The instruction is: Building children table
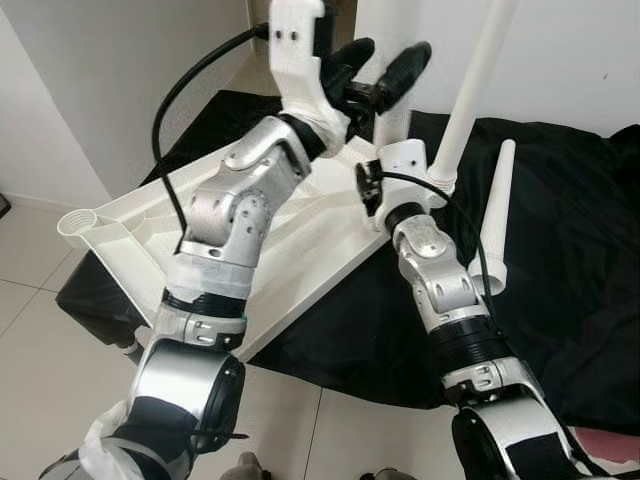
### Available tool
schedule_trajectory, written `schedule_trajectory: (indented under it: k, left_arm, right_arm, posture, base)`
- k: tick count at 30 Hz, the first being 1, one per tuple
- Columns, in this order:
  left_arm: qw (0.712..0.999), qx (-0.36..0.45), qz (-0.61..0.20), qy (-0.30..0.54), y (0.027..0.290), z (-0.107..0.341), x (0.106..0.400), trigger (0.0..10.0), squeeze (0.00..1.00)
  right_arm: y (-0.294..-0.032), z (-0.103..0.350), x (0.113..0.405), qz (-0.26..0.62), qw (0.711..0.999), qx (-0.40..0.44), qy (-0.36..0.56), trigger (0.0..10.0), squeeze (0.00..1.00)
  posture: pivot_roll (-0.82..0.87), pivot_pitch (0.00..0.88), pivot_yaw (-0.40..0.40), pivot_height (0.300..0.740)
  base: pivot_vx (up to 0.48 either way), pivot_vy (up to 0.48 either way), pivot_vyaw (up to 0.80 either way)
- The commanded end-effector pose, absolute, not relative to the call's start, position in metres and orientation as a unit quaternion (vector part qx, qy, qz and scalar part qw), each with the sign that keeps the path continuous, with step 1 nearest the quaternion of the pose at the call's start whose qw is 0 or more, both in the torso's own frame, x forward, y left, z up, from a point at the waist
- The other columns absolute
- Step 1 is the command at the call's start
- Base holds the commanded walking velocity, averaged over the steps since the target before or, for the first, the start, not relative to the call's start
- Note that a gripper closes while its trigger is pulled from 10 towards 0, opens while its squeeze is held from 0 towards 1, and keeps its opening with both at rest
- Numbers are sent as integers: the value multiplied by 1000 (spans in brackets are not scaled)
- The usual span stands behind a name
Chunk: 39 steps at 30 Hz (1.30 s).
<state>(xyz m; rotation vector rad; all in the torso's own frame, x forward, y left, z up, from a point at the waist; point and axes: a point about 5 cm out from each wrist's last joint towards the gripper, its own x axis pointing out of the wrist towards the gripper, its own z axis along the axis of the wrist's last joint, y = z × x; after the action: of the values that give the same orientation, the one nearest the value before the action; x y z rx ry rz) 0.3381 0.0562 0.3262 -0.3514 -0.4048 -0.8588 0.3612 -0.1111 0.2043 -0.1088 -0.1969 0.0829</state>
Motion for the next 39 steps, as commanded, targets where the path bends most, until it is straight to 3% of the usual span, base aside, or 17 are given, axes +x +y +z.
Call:
schedule_trajectory:
  k: [1,3,11,18,21,30,39]
  left_arm:
    - [868,-161,-430,-189,61,321,338,10000,0]
    - [888,-118,-411,-171,74,305,345,10000,0]
    - [900,-88,-399,-150,86,289,348,10000,0]
    - [932,-14,-361,-38,121,225,351,10000,0]
    - [932,11,-361,-11,127,211,349,10000,0]
    - [921,35,-386,52,142,182,338,10000,0]
    - [876,107,-449,141,154,144,313,10000,0]
  right_arm:
    - [-117,211,359,26,992,-42,-119,10000,0]
    - [-125,215,354,10,990,-23,-141,10000,0]
    - [-132,217,347,0,987,-9,-161,10000,0]
    - [-160,209,313,-26,981,12,-193,10000,0]
    - [-166,207,309,-30,981,11,-193,10000,0]
    - [-176,205,301,-36,980,3,-194,10000,0]
    - [-178,205,297,-22,981,-10,-195,10000,0]
  posture:
    - [-2,15,34,740]
    - [-8,18,37,740]
    - [-11,22,36,740]
    - [-29,33,42,740]
    - [-30,34,46,740]
    - [-30,33,50,740]
    - [-19,32,44,740]
  base:
    - [0,0,0]
    - [0,0,0]
    - [0,0,0]
    - [0,0,0]
    - [0,0,0]
    - [0,0,0]
    - [0,0,0]
